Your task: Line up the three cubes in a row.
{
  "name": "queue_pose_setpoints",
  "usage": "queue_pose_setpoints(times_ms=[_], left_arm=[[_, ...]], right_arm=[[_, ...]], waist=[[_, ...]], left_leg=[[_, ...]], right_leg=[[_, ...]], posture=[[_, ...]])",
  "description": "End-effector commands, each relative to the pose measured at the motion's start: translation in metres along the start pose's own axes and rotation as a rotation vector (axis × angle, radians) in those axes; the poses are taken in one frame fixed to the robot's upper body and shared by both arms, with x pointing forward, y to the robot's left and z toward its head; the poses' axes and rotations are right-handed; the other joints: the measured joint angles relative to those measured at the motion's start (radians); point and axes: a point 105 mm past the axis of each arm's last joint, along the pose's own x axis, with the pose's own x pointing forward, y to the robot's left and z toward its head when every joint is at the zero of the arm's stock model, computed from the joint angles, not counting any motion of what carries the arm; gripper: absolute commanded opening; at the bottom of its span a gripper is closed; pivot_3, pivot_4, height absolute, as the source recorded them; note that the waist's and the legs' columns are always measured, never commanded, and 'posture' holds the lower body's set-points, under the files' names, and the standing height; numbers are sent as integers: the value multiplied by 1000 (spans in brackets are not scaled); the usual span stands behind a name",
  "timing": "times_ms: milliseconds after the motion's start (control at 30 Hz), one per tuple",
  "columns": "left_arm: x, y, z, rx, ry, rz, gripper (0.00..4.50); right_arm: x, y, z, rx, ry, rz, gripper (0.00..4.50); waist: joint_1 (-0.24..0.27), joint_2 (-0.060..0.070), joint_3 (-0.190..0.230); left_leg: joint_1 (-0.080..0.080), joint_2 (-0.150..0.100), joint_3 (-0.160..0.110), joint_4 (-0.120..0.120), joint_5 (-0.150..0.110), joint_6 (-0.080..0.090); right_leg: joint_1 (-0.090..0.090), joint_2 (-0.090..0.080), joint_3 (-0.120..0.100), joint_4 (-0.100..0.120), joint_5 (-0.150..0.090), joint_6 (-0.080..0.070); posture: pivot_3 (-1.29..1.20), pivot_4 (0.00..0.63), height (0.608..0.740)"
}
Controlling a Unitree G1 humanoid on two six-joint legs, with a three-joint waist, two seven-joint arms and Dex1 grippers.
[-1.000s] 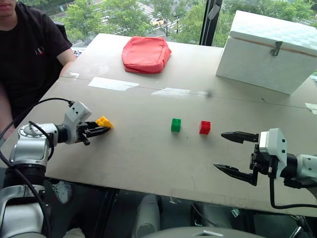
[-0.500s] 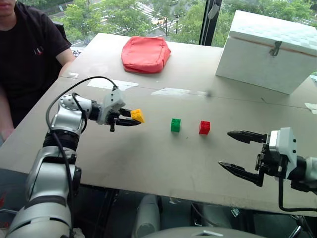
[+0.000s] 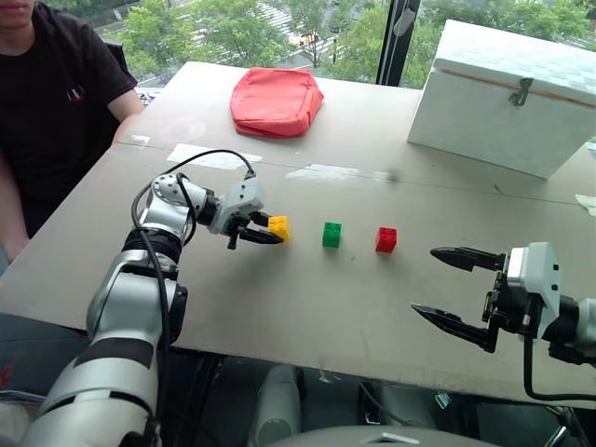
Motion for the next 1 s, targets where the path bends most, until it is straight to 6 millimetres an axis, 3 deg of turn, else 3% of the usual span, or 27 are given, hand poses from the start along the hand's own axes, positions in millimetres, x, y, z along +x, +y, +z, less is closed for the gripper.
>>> queue_pose_setpoints(times_ms=[33, 700, 933, 1000], left_arm=[[-3, 7, 13, 77, 20, 0, 1266], [7, 14, 22, 175, 146, -46, 1266], [5, 14, 22, 148, 128, -41, 4474], [-4, 15, 23, 113, 94, -20, 4474]], right_arm=[[-2, 2, 10, -54, -19, -10, 4500], [-2, 6, 11, -54, -12, -47, 4500], [-2, 9, 11, -49, -5, -57, 4500], [-2, 8, 11, -46, -6, -66, 4500]], waist=[[-1, 0, 0], [0, 0, 0], [0, 0, 0], [0, 0, 0]], left_leg=[[0, 0, 0, 0, 0, 0], [0, 0, -1, 0, 0, 0], [0, 0, -1, 0, 0, 0], [0, 0, -1, 0, 0, 0]], right_leg=[[0, 0, 0, 0, 0, 0], [0, 0, 0, 0, 0, 0], [0, 0, 0, 0, 0, 0], [0, 0, 0, 0, 0, 0]], posture=[[0, 150, 740], [0, 150, 740], [0, 150, 740], [0, 150, 740]])
